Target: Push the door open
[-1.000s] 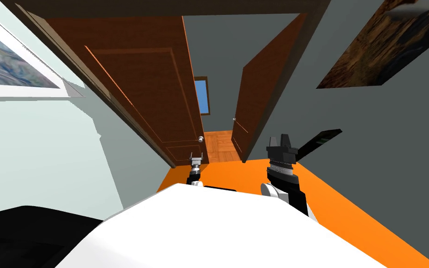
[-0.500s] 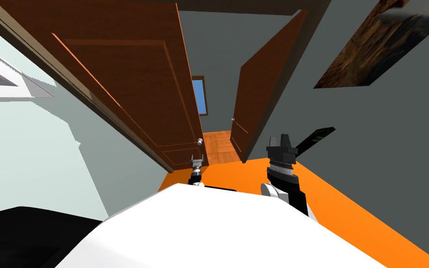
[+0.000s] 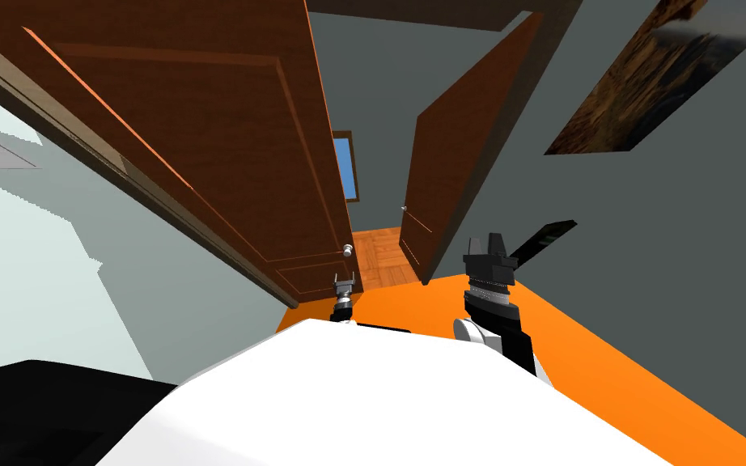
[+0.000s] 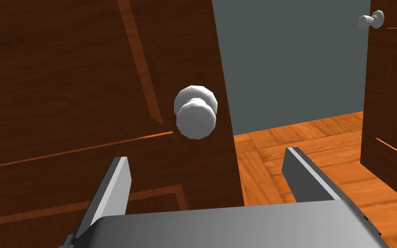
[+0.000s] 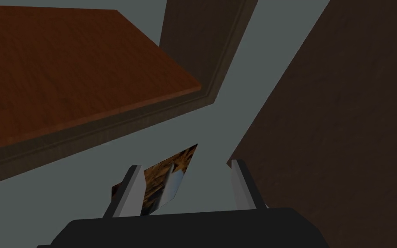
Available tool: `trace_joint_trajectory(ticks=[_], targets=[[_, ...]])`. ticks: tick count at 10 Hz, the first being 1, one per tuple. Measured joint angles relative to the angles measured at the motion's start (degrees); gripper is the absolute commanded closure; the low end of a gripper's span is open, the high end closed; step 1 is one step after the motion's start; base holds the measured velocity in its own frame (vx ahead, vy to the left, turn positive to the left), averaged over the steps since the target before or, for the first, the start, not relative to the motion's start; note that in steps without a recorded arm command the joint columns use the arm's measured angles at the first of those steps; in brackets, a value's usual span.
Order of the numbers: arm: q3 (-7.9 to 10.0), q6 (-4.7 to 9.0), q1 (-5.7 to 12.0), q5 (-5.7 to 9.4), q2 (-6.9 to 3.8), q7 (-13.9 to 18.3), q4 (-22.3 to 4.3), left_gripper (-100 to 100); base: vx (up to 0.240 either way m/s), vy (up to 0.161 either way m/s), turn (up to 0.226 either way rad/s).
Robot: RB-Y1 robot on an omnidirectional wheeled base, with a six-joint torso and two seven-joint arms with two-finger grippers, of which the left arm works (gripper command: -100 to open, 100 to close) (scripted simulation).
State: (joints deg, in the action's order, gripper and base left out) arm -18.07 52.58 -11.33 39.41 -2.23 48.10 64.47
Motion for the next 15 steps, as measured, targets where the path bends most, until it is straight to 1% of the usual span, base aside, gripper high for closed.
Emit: trace_joint_trajectory(ticks=[3, 4, 5, 7, 8, 9, 10, 11, 12, 15], targets=[[-0.67, 1.06, 1.32, 2.05, 1.19, 2.1, -3.7, -100, 0.08, 0.101, -0.095], [-1.06, 1.71, 1.84, 2.98, 1.72, 3.2, -5.6, -100, 0.109, 0.182, -0.139], [-1.4, 2.07, 2.0, 3.93, 2.2, 4.2, -6.7, -100, 0.11, 0.144, -0.13], [-2.05, 2.6, 2.23, 5.47, 3.3, 5.7, -8.5, -100, 0.05, 0.04, 0.053], [-2.08, 2.69, 2.25, 5.54, 3.35, 5.8, -8.6, -100, 0.07, 0.013, 0.047], [-1.93, 2.32, 2.02, 5.67, 2.36, 5.7, -7.9, -100, 0.115, 0.012, 0.045], [-1.81, 2.25, 2.25, 5.73, 1.76, 5.7, -8.2, -100, 0.102, 0.006, 0.018], [-1.78, 2.58, 2.61, 5.72, 1.39, 6.1, -9.0, -100, 0.125, 0.009, 0.023], [-1.67, 2.63, 2.68, 5.8, 0.9, 6.3, -9.2, -100, 0.14, 0.028, 0.043], [-1.39, 2.47, 2.82, 5.98, 0.38, 6.6, -9.3, -100, 0.152, 0.036, -0.053]])
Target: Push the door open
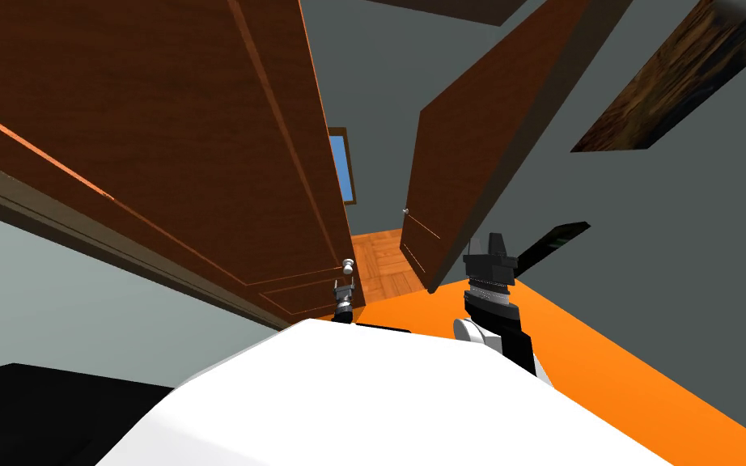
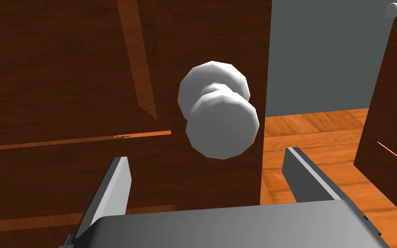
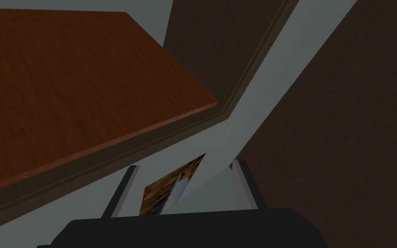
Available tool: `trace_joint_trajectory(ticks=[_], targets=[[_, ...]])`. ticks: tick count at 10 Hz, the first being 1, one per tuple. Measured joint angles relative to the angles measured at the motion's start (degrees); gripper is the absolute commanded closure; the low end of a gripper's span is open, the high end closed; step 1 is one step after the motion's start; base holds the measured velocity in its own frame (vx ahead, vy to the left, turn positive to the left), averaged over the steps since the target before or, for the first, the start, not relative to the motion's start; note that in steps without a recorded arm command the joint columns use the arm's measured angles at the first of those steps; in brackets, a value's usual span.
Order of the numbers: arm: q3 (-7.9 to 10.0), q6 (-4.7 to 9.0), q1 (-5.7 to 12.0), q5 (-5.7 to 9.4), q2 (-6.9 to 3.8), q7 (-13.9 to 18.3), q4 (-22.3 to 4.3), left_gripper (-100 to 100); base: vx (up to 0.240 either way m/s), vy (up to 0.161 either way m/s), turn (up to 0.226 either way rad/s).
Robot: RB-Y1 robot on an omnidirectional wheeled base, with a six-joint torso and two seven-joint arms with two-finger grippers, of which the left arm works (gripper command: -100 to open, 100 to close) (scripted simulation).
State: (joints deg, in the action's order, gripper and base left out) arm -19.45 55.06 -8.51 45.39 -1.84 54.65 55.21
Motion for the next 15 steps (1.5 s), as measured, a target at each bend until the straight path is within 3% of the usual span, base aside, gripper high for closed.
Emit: trace_joint_trajectory(ticks=[3, 5, 6, 11, 13, 15], targets=[[0.34, -0.15, 0.26, 0.21, 0.47, 0.3, -0.3, -100, 0.157, 0.08, -0.064], [0.58, -0.2, 0.47, 0.35, 1.57, 0.6, -0.6, -100, 0.131, 0.034, -0.006], [0.59, -0.2, 0.51, 0.36, 1.65, 0.6, -0.6, 100, -0.01, -0.003, -0.014], [0.63, -0.35, 0.74, 0.37, 1.56, 0.6, -0.6, 100, -0.007, -0.003, 0.0], [1.15, -0.32, 0.89, 0.89, 1.32, 0.7, -1.3, 100, 0.147, -0.009, -0.099], [2.21, -0.9, -1.01, 2.02, 0.5, 0.2, 0.7, 100, 0.188, 0.017, -0.085]])
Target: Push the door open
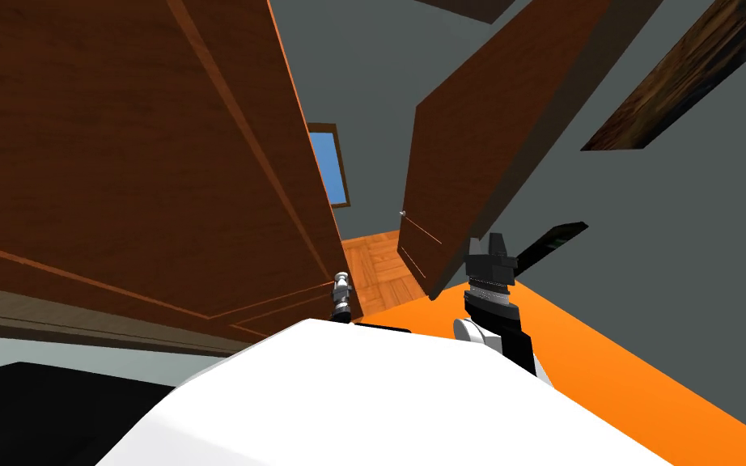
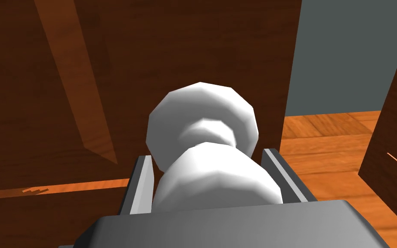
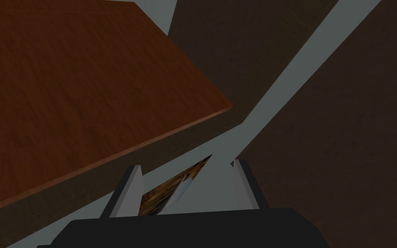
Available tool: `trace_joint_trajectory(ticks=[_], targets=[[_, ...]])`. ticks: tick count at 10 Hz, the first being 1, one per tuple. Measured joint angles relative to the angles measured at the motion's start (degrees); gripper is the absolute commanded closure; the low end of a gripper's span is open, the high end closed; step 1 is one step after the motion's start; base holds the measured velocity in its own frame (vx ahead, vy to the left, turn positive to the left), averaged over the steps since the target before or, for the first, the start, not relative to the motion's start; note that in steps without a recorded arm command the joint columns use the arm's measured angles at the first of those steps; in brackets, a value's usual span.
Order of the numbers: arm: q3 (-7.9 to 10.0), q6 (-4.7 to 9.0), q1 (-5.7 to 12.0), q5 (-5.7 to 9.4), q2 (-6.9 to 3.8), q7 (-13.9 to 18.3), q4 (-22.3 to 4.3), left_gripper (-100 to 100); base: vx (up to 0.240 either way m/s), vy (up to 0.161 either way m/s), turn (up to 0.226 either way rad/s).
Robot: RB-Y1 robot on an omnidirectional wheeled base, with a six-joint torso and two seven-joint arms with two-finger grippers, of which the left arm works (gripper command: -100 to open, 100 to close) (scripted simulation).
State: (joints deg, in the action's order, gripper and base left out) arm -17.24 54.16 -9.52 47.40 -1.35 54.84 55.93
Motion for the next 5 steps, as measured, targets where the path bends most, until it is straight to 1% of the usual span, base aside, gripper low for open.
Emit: trace_joint_trajectory(ticks=[1, 2, 3, 4, 5], targets=[[0.78, 0.44, -0.17, 0.61, -0.05, -0.1, 0.0, 100, 0.222, 0.012, -0.114], [1.78, 0.37, -0.45, 1.47, -0.53, -0.4, 0.7, 100, 0.191, 0.028, -0.073], [2.37, 1.0, -0.71, 1.86, -0.81, -0.2, 0.9, 100, 0.178, 0.009, -0.104], [3.17, 2.23, 0.16, 2.41, -1.37, 0.9, -0.8, 100, 0.143, -0.002, -0.066], [4.08, 2.8, 0.16, 3.03, -1.19, 0.7, -0.9, 100, 0.07, -0.003, -0.017]])
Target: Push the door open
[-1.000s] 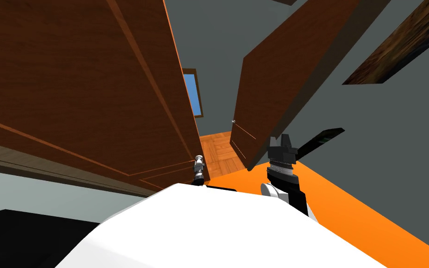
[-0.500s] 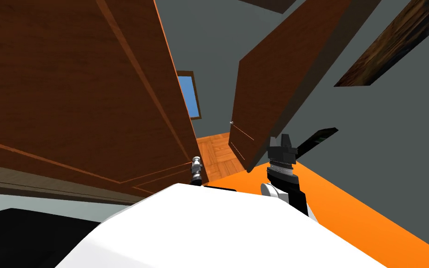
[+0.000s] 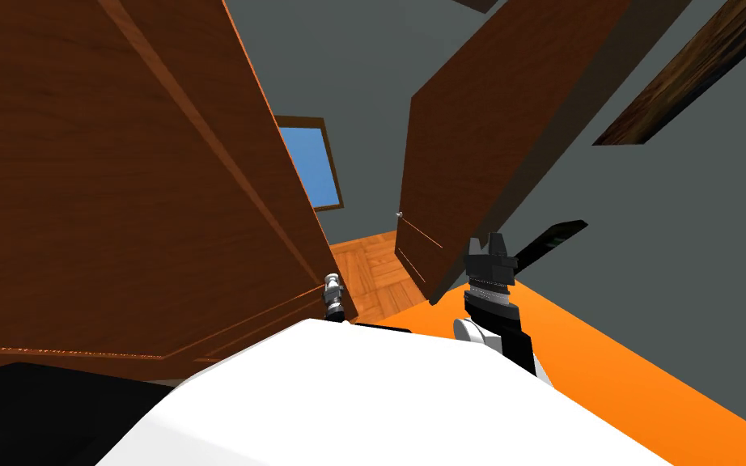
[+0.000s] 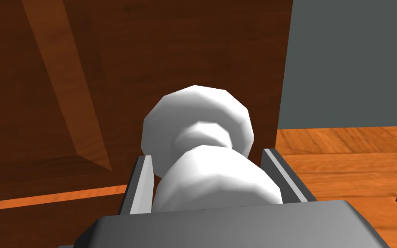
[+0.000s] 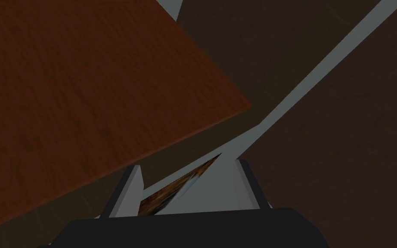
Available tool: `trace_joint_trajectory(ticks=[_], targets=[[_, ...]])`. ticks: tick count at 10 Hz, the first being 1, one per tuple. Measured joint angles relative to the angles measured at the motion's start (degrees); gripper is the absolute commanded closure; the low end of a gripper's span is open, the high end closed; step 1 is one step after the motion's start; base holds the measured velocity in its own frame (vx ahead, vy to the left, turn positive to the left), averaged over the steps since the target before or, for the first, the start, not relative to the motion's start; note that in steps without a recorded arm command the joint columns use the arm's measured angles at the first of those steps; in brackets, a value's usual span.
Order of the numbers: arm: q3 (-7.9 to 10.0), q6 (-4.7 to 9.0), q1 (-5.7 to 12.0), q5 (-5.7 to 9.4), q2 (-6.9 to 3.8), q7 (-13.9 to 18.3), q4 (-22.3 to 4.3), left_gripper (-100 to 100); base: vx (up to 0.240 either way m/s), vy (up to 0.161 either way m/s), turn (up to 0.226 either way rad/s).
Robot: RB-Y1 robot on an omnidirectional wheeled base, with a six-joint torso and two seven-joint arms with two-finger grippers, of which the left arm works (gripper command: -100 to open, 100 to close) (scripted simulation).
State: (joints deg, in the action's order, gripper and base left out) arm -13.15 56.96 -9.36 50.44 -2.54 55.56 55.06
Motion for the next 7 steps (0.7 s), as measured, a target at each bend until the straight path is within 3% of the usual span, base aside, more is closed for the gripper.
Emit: trace_joint_trajectory(ticks=[1, 5, 7], targets=[[0.4, -0.34, -0.7, 0.36, -0.02, -0.7, 1.4, 100, 0.075, -0.005, -0.101], [2.94, 0.1, -1.94, 2.59, -0.23, -1.2, 1.9, 100, 0.102, 0.01, -0.072], [4.24, -0.39, -3.48, 3.77, -0.73, -1.9, 4.1, 100, 0.112, 0.011, -0.062]])
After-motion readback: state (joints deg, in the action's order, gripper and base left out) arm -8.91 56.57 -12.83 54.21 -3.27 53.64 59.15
